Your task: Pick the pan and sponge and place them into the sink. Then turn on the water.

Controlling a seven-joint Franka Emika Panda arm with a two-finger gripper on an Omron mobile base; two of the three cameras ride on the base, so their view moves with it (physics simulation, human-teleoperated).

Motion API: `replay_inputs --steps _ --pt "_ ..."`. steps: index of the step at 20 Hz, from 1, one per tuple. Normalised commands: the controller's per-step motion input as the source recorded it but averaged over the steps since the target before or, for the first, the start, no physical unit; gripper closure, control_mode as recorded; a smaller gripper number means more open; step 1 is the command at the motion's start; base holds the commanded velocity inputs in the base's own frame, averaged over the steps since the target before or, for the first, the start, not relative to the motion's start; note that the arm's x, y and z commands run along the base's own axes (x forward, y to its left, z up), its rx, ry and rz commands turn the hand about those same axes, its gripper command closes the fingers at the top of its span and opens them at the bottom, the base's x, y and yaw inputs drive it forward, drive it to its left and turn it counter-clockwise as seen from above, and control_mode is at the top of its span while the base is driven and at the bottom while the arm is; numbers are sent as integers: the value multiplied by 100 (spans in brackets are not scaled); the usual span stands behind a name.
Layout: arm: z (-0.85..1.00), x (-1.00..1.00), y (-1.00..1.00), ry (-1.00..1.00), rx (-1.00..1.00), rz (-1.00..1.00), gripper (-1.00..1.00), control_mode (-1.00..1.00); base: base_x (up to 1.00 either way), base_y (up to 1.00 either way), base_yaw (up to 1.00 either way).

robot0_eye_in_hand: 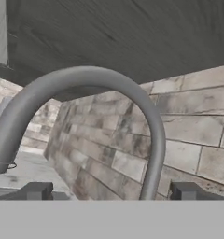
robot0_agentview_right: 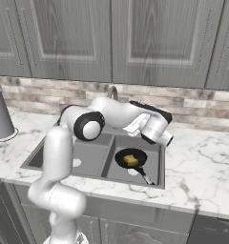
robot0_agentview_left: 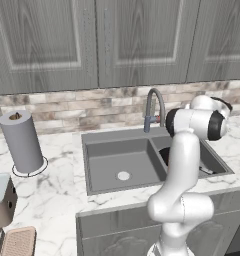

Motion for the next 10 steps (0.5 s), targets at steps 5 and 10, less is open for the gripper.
replay_inputs --steps 5,10 --pt "-2 37 30 6 0 0 -100 -100 0 0 0" --pt "0 38 20 13 0 0 -100 -100 0 0 0"
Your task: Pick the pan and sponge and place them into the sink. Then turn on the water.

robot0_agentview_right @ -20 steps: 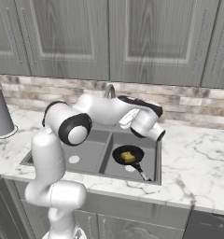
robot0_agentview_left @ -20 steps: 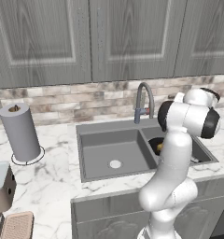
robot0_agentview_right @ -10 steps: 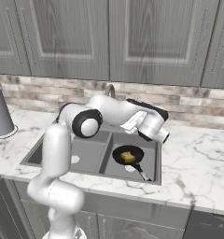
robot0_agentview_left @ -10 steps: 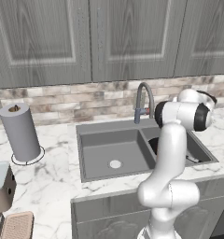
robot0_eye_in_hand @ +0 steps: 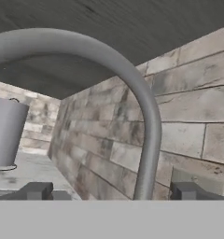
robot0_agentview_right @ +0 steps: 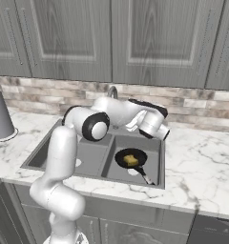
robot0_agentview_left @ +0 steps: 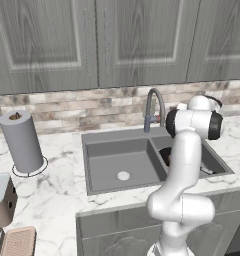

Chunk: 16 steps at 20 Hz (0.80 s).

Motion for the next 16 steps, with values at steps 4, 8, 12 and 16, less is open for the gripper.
replay_inputs --steps 4,8,12,16 --pt "-4 30 6 15 0 0 -100 -100 0 0 0" --pt "-20 32 0 13 0 0 -100 -100 0 0 0" --pt "-27 26 0 5 0 0 -100 -100 0 0 0" --pt "-11 26 0 0 0 0 -100 -100 0 0 0"
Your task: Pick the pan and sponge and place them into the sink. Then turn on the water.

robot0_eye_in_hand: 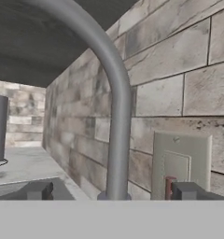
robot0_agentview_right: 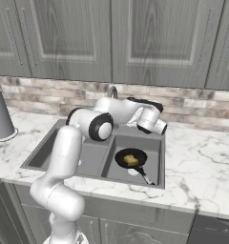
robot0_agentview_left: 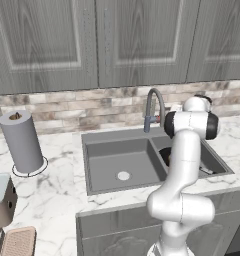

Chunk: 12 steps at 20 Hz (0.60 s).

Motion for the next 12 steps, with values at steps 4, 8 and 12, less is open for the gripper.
replay_inputs --steps 4,8,12 --pt "-1 31 0 0 0 -1 -100 -100 0 0 0" --pt "0 35 0 0 0 -4 -100 -100 0 0 0" --pt "-10 33 0 1 0 -6 -100 -100 0 0 0"
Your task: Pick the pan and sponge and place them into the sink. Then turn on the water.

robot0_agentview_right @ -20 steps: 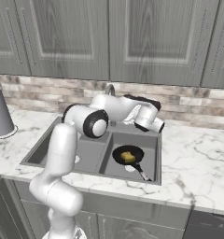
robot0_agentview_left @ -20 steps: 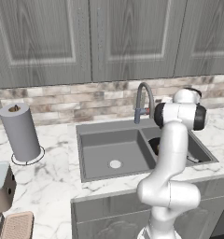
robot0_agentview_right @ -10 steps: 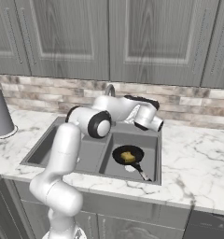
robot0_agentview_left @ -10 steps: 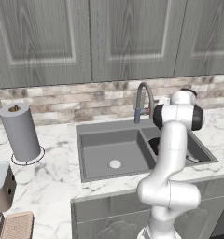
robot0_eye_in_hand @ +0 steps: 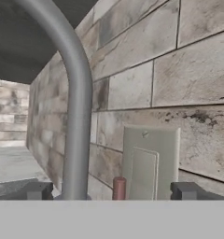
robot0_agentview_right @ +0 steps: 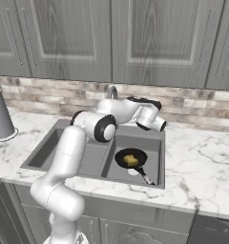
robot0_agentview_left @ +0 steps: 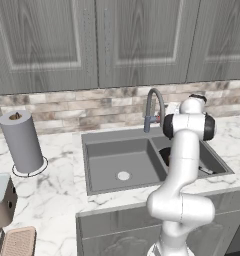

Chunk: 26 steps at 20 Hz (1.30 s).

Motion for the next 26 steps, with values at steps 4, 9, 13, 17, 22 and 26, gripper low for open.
replay_inputs --steps 4,9,13,17,22,26 --pt "-14 28 0 2 0 -6 -100 -100 0 0 0" --pt "-8 24 0 1 0 -5 -100 -100 0 0 0" --pt "0 19 0 0 1 -3 -100 -100 0 0 0" --pt "0 0 -7 3 5 -2 100 -100 0 0 0" --pt "0 1 -41 7 13 -4 100 -100 0 0 0" --pt "-1 0 -62 7 16 -5 100 -100 0 0 0"
